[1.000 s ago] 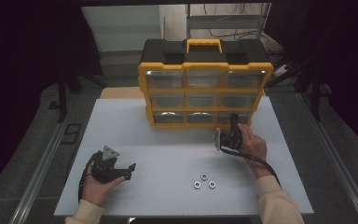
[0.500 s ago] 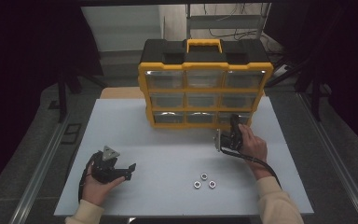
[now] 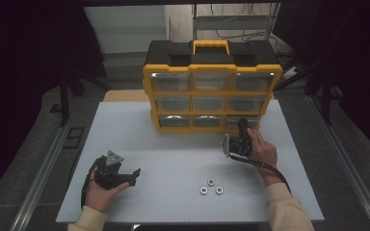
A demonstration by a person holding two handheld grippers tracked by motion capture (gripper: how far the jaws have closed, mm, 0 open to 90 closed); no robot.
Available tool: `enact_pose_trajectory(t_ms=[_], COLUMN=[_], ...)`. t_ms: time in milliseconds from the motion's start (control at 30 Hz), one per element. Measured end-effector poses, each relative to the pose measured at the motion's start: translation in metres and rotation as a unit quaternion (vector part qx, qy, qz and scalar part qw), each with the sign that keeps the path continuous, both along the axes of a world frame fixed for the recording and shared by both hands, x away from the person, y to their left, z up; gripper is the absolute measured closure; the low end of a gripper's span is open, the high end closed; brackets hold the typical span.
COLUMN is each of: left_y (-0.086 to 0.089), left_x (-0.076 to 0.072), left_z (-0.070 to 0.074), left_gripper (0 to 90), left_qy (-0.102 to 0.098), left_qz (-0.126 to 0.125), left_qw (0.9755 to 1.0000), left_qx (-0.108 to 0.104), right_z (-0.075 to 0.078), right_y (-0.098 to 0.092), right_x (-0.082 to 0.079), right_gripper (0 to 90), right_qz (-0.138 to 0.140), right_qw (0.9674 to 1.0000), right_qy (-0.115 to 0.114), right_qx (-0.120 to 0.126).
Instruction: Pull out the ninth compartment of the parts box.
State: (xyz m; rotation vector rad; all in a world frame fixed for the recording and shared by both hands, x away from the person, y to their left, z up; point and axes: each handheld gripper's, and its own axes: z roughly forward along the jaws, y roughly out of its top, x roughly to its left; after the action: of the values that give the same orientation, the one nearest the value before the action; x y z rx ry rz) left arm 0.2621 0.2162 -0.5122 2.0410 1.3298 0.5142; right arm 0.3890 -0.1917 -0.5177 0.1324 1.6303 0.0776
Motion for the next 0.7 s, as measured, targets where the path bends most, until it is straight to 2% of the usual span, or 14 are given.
enact_pose_trajectory(t_ms=[33, 67, 100, 133, 167, 200, 233, 300, 333, 433, 467, 667, 700], left_y=[0.0000, 0.0000, 0.0000, 0.0000, 0.0000, 0.0001, 0.0001, 0.0000, 0.0000, 0.0000, 0.0001, 0.0001, 0.0001], left_x=[0.0000, -0.0001, -0.0001, -0.0003, -0.0003, -0.0004, -0.0004, -0.0005, -0.0005, -0.0005, -0.0003, -0.0005, -0.0006], left_z=[0.0001, 0.0002, 0.0004, 0.0005, 0.0006, 0.0007, 0.0007, 0.0008, 0.0008, 0.0008, 0.0005, 0.0008, 0.0009], left_gripper=[7.2, 7.2, 7.2, 7.2, 7.2, 7.2, 7.2, 7.3, 7.2, 7.2, 7.2, 7.2, 7.2], left_qy=[0.000, 0.000, 0.000, -0.001, -0.001, -0.001, -0.001, -0.001, -0.001, -0.001, -0.001, -0.001, -0.001], left_qz=[0.000, 0.000, 0.000, 0.000, 0.000, 0.000, 0.000, 0.000, 0.000, 0.000, 0.000, 0.000, 0.000], left_qw=[1.0000, 1.0000, 1.0000, 1.0000, 1.0000, 1.0000, 1.0000, 1.0000, 1.0000, 1.0000, 1.0000, 1.0000, 1.0000], left_qx=[0.000, 0.000, 0.000, 0.000, 0.000, 0.000, 0.000, 0.000, 0.000, 0.000, 0.000, 0.000, 0.000], right_z=[0.0008, 0.0012, 0.0003, 0.0001, 0.0013, 0.0010, 0.0017, 0.0021, 0.0008, 0.0004, 0.0022, 0.0020, 0.0011], right_y=[-0.0016, -0.0011, -0.0005, -0.0006, -0.0009, -0.0020, -0.0014, -0.0015, -0.0004, -0.0005, -0.0016, -0.0025, -0.0019], right_x=[0.0023, -0.0003, -0.0027, -0.0031, -0.0030, -0.0010, -0.0027, -0.0026, -0.0044, -0.0047, -0.0035, -0.0051, -0.0077], right_gripper=[76.6, 76.6, 76.6, 76.6, 76.6, 76.6, 76.8, 76.8, 76.9, 77.1, 77.1, 77.3, 77.5], right_qz=[0.021, 0.011, 0.000, 0.002, 0.006, 0.021, 0.011, 0.011, -0.001, -0.001, 0.011, 0.013, 0.005], right_qw=[0.9995, 0.9997, 1.0000, 1.0000, 0.9998, 0.9995, 0.9997, 0.9996, 0.9999, 1.0000, 0.9996, 0.9996, 1.0000], right_qy=[0.024, 0.020, 0.001, 0.000, 0.019, 0.024, 0.022, 0.024, 0.010, 0.006, 0.025, 0.024, 0.005], right_qx=[0.006, 0.002, -0.003, -0.002, 0.001, 0.004, 0.001, 0.002, 0.007, 0.008, 0.004, 0.003, 0.000])
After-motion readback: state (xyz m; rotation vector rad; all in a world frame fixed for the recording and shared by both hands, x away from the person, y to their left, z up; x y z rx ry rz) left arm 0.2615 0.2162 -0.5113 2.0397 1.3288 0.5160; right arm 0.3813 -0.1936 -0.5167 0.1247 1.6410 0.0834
